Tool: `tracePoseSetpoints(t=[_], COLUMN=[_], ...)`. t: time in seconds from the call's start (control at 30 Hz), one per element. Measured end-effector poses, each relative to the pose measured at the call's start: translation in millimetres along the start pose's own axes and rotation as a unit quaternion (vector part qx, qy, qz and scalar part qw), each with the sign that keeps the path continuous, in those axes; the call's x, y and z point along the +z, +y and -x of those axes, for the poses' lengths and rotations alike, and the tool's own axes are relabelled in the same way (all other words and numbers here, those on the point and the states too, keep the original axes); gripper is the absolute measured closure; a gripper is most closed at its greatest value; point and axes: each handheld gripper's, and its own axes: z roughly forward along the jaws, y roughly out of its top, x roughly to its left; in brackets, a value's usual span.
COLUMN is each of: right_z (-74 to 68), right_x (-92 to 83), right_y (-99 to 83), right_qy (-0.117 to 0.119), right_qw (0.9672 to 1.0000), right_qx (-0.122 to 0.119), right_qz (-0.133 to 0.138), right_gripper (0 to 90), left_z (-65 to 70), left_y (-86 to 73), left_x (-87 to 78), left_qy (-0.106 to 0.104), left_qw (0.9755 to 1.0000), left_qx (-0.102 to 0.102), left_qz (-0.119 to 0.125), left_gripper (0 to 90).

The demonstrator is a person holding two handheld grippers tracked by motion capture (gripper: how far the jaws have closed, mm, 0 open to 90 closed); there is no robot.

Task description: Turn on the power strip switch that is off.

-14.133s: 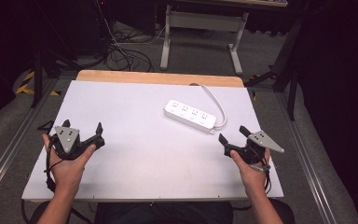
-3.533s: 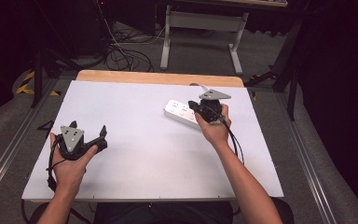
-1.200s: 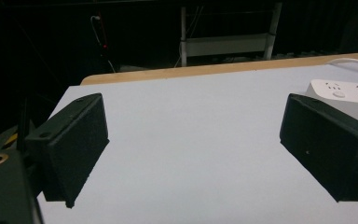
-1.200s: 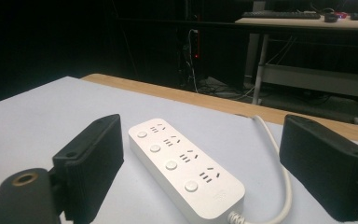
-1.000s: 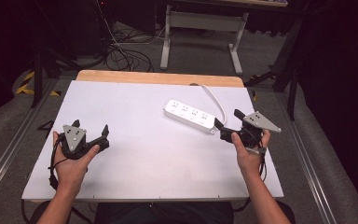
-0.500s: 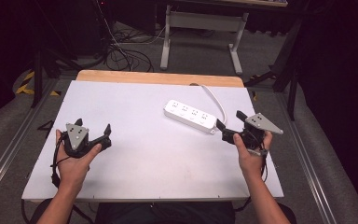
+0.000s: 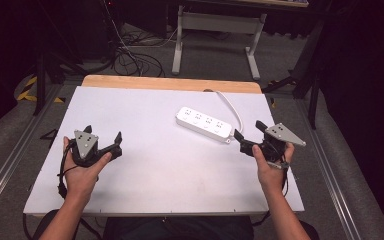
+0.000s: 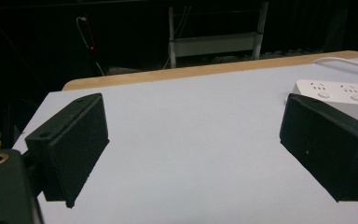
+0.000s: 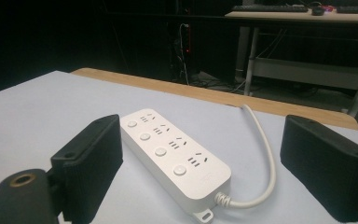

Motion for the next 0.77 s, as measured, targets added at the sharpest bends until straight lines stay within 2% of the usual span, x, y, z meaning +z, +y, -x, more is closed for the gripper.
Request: tracePoseSetpoints(t=[0.37, 0.5, 0.77], right_z=[1.2, -1.2, -4.6], right_x=[2.0, 7.9, 15.9], right_y=[-2.0, -1.3, 0.3], right_qy=[0.000, 0.006, 0.021], right_qw=[1.0000, 1.0000, 0.9997], right_qx=[0.001, -0.003, -0.011], right_qz=[-0.004, -0.007, -0.009], right_gripper=[13.4, 13.4, 13.4], left_z=[0.1, -3.8, -6.8], left_y=[-0.5, -1.8, -3.6], left_x=[0.6, -5.3, -11.7], left_qy=[-0.001, 0.008, 0.021], left_qw=[1.0000, 1.0000, 0.9998], left_qx=[0.003, -0.005, -0.003], left_qz=[-0.004, -0.001, -0.001], left_gripper=[8.6, 8.6, 8.6])
